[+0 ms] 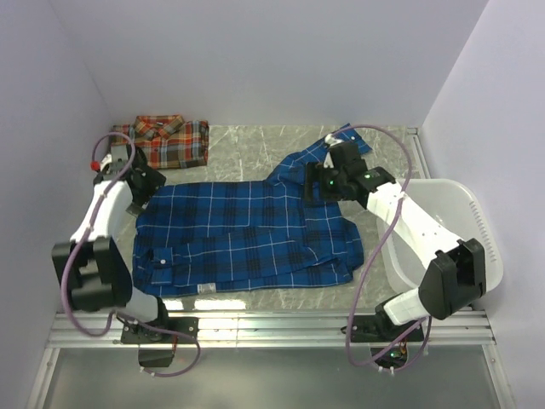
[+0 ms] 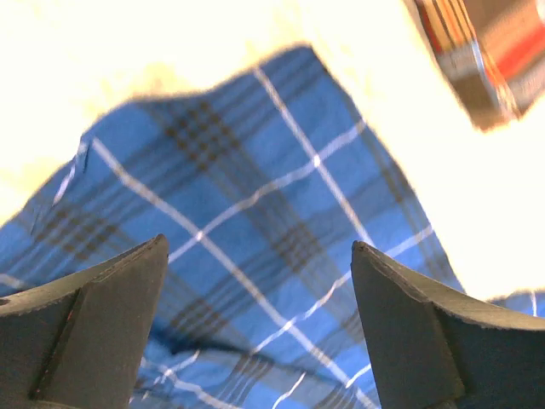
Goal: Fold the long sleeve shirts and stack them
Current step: Fold the shirt
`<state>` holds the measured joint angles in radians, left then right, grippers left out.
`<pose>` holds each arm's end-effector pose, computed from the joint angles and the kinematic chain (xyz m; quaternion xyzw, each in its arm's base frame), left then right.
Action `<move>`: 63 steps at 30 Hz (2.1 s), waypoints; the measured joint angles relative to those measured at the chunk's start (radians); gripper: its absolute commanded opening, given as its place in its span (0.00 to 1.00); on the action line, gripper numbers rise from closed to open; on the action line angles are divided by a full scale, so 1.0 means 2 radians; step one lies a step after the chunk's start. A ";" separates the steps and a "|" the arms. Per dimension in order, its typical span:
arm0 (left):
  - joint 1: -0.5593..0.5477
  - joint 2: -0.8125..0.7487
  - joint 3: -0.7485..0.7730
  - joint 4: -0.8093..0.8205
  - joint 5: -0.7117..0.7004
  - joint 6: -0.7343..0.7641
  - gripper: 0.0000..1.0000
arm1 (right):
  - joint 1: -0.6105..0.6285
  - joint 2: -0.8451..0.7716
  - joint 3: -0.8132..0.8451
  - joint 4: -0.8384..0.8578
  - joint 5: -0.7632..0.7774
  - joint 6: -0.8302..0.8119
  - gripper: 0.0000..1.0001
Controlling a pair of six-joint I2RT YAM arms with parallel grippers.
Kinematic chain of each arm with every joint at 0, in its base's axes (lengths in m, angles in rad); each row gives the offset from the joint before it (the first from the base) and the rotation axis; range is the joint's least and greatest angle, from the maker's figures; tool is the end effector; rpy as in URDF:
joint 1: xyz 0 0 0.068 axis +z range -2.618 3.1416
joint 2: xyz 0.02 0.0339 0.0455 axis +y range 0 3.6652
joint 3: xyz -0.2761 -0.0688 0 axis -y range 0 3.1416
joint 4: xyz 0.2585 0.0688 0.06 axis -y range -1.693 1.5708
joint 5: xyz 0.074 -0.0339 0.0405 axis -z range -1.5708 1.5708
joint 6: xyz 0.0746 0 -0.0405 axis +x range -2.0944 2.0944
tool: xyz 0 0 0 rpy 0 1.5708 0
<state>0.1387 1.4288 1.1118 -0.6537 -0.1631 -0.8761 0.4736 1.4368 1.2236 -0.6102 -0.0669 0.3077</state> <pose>0.3238 0.0574 0.2414 -0.4837 0.8205 -0.0336 0.3028 0.3086 0.1638 0.2822 -0.0893 0.9263 0.1677 0.3255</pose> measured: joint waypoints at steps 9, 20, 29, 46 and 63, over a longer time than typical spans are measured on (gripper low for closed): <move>0.017 0.189 0.142 -0.023 0.014 -0.051 0.74 | -0.036 0.017 0.005 0.006 -0.008 0.018 1.00; 0.019 0.347 0.303 -0.087 0.014 -0.109 0.69 | -0.036 0.019 0.003 0.015 0.006 0.018 0.97; 0.019 0.388 0.335 -0.125 0.000 -0.126 0.67 | -0.036 0.026 0.002 0.021 0.009 0.014 0.96; 0.020 0.395 0.332 -0.153 -0.023 -0.131 0.41 | -0.036 0.060 0.006 0.025 0.011 0.008 0.95; 0.017 0.396 0.332 -0.154 -0.039 -0.069 0.01 | -0.057 0.083 0.043 0.061 0.007 0.052 0.93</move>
<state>0.1730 2.2204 1.7767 -0.9623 -0.2409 -1.0138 0.3595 1.6020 1.3106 -0.4877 -0.0532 0.4126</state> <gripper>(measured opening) 0.023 0.938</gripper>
